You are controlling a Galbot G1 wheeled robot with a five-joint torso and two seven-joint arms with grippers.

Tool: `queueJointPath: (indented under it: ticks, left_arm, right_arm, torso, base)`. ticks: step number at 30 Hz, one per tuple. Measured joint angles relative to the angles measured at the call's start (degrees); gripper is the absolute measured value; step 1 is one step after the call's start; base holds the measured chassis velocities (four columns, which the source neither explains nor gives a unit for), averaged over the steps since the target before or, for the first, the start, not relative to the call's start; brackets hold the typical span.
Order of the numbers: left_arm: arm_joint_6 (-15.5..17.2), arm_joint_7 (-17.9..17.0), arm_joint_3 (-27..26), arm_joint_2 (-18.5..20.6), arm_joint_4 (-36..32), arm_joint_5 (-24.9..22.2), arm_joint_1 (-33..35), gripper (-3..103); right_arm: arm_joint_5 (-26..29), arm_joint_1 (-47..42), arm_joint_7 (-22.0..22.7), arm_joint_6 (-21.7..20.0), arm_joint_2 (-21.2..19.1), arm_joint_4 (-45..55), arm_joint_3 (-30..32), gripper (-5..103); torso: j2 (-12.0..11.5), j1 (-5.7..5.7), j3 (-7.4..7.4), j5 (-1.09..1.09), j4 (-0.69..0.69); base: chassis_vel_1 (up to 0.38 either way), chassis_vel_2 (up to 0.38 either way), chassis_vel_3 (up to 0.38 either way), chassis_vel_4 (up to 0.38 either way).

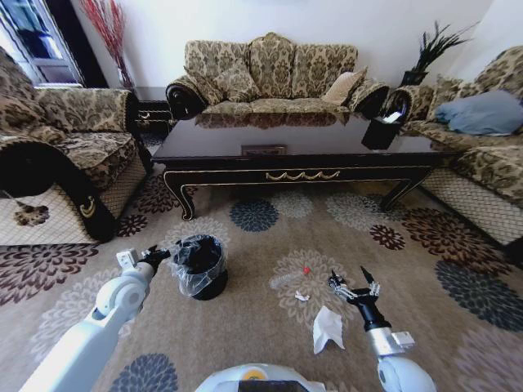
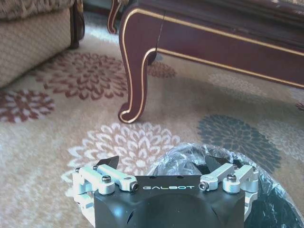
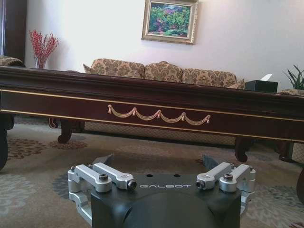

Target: Move to the front of the table and pick up the trash from the floor, then place it into the trash bin.

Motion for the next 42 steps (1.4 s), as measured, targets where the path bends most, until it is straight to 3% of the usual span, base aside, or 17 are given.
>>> queueJointPath:
  ticks: [10,14,19,21,24,27,29,30,35,39,42]
  left_arm:
    - [4.5,-0.4,7.2,-2.6,9.7,-2.1,-6.5,103]
    - [6.4,-1.0,8.4,-3.2,10.9,-2.9,-7.8,98]
    - [7.5,-2.0,9.3,-3.4,9.8,-3.4,-7.6,71]
    - [7.5,-2.2,9.3,-3.3,9.4,-3.5,-7.4,71]
    - [8.4,-2.8,8.5,-2.6,7.6,-4.7,-5.9,55]
    - [8.6,-3.1,7.9,-2.1,7.1,-5.4,-5.3,49]
    - [8.9,-3.3,6.8,-1.5,6.5,-6.3,-4.5,38]
    - [8.9,-3.3,6.8,-1.5,6.5,-6.3,-4.5,38]
    - [9.1,-3.4,4.9,-0.9,5.3,-7.7,-3.4,16]
    - [9.4,-4.1,4.0,-0.6,3.8,-8.2,-2.5,6]
    - [10.8,-5.3,3.4,-0.5,2.8,-7.6,-1.8,5]
  right_arm:
    - [-0.3,0.4,2.6,-1.0,-0.9,0.0,0.8,100]
    - [-0.3,0.4,2.8,-1.0,-0.7,-0.5,0.6,100]
    - [-0.7,0.4,3.0,-0.9,-0.3,-1.2,0.5,100]
    - [-0.7,0.4,3.1,-0.9,-0.3,-1.4,0.5,100]
    - [-0.7,0.7,3.5,-0.8,-0.3,-2.0,0.7,100]
    - [-0.7,0.9,3.7,-0.8,-0.3,-2.2,0.7,100]
    - [-0.7,1.1,3.9,-0.8,-0.2,-2.5,0.6,100]
    - [-0.7,1.1,3.9,-0.8,-0.2,-2.5,0.6,100]
    - [-1.1,1.2,4.1,-0.8,-0.3,-2.7,0.5,100]
    - [-1.3,1.3,4.3,-0.8,-0.4,-2.9,0.5,100]
    - [-1.4,1.2,4.4,-0.9,-0.5,-3.1,0.7,100]
  torso:
    - [0.0,0.0,0.01,-0.01,0.01]
    - [0.0,0.0,-0.02,0.09,0.06]
    - [0.0,0.0,-0.01,0.03,0.03]
    - [0.0,0.0,-0.01,0.03,0.02]
    - [0.0,0.01,0.01,-0.06,-0.01]
    - [0.0,0.01,0.02,-0.07,-0.02]
    - [0.0,0.02,0.02,-0.06,-0.04]
    - [0.0,0.02,0.02,-0.06,-0.04]
    - [0.0,0.02,0.02,-0.03,0.0]
    - [0.0,0.01,0.01,-0.02,0.02]
    - [0.0,0.02,0.01,-0.02,0.01]
  base:
    - [0.0,0.0,0.0,0.0]
    - [0.0,0.0,0.0,0.0]
    - [0.0,0.0,0.0,0.0]
    - [0.0,0.0,0.0,0.0]
    - [0.0,0.0,0.0,0.0]
    - [0.0,0.0,0.0,0.0]
    - [0.0,0.0,0.0,0.0]
    - [0.0,0.0,0.0,0.0]
    - [0.0,0.0,0.0,0.0]
    - [0.0,0.0,0.0,0.0]
    - [0.0,0.0,0.0,0.0]
